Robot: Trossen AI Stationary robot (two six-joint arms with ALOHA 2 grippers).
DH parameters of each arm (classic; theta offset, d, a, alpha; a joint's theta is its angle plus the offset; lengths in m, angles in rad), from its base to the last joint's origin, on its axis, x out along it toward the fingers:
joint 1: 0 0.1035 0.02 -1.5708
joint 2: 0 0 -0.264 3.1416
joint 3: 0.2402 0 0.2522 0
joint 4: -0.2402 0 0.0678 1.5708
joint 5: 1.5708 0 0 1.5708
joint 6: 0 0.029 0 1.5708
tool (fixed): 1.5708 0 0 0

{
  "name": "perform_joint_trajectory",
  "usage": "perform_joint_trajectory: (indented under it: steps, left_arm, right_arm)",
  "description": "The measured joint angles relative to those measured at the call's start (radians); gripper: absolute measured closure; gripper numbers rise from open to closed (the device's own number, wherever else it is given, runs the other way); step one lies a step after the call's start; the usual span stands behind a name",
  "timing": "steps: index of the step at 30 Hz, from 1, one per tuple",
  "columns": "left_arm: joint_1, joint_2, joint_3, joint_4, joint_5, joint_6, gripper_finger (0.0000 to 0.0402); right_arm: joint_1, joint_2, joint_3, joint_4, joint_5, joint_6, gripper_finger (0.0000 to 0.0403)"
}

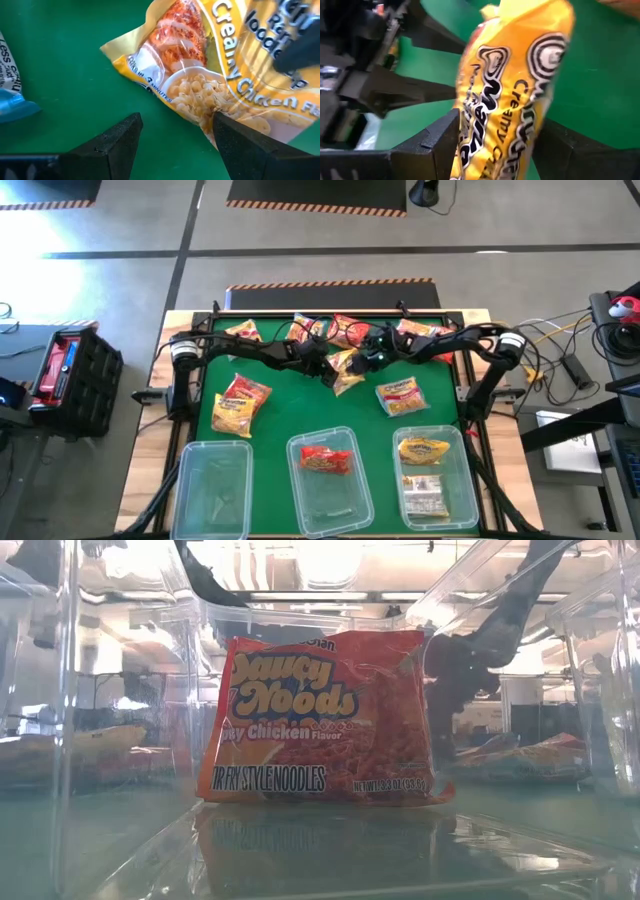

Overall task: Sort Maruchan noodles
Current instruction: Put the yellow noodle pack into the right transparent bin

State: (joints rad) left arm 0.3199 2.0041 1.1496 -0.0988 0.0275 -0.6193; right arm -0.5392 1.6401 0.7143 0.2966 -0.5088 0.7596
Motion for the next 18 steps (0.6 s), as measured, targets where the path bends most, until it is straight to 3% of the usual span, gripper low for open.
perform_joint_trajectory:
  steps: [4,13,18]
  left_arm:
    - [0.0,0.0,0.0,0.0,0.0,0.0,0.0171]
    - [0.002,-0.028,-0.003,-0.01,0.039,0.013,0.0171]
    - [0.002,-0.073,-0.007,-0.072,0.075,0.038,0.0171]
  right_arm:
    - [0.001,0.0,0.0,0.001,-0.019,0.003,0.0209]
    - [0.003,-0.009,0.0,0.006,-0.046,0.01,0.0283]
    - [0.005,-0.013,0.001,-0.007,-0.104,0.021,0.0289]
